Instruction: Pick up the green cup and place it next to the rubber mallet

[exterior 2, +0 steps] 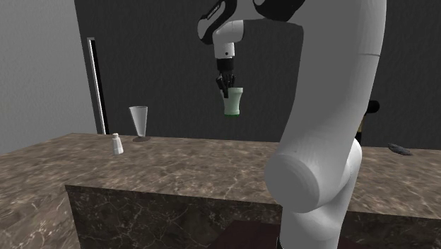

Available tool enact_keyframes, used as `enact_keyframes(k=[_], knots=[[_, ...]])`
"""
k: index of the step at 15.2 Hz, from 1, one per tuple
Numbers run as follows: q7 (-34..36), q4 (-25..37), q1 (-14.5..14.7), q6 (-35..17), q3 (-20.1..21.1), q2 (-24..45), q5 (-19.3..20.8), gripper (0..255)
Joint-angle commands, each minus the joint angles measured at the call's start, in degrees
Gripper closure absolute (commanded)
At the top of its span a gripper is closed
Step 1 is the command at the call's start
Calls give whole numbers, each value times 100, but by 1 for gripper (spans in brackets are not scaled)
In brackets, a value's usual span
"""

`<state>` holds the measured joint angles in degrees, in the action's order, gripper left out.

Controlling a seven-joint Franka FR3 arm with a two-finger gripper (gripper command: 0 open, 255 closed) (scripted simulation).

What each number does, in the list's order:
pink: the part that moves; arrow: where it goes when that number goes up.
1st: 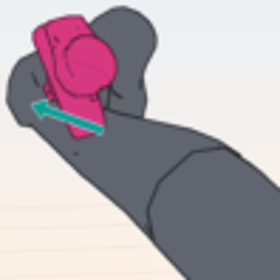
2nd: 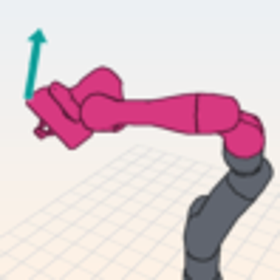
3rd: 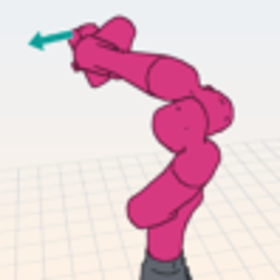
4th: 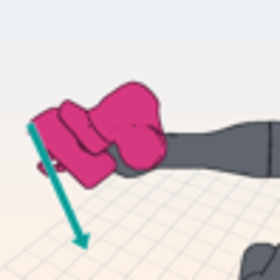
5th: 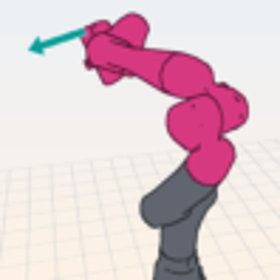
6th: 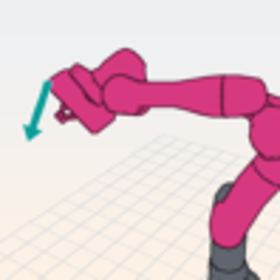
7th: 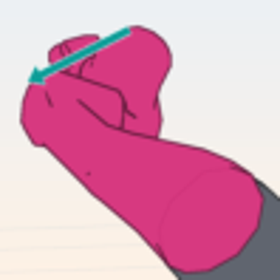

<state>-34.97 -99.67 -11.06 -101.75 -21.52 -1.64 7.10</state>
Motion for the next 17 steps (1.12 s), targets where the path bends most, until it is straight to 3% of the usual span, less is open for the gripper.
enact_keyframes(k=[1,17], knots=[[-18,203,3,181,3,21,-12,255],[-245,1903,-41,1504,-38,409,-171,255]])
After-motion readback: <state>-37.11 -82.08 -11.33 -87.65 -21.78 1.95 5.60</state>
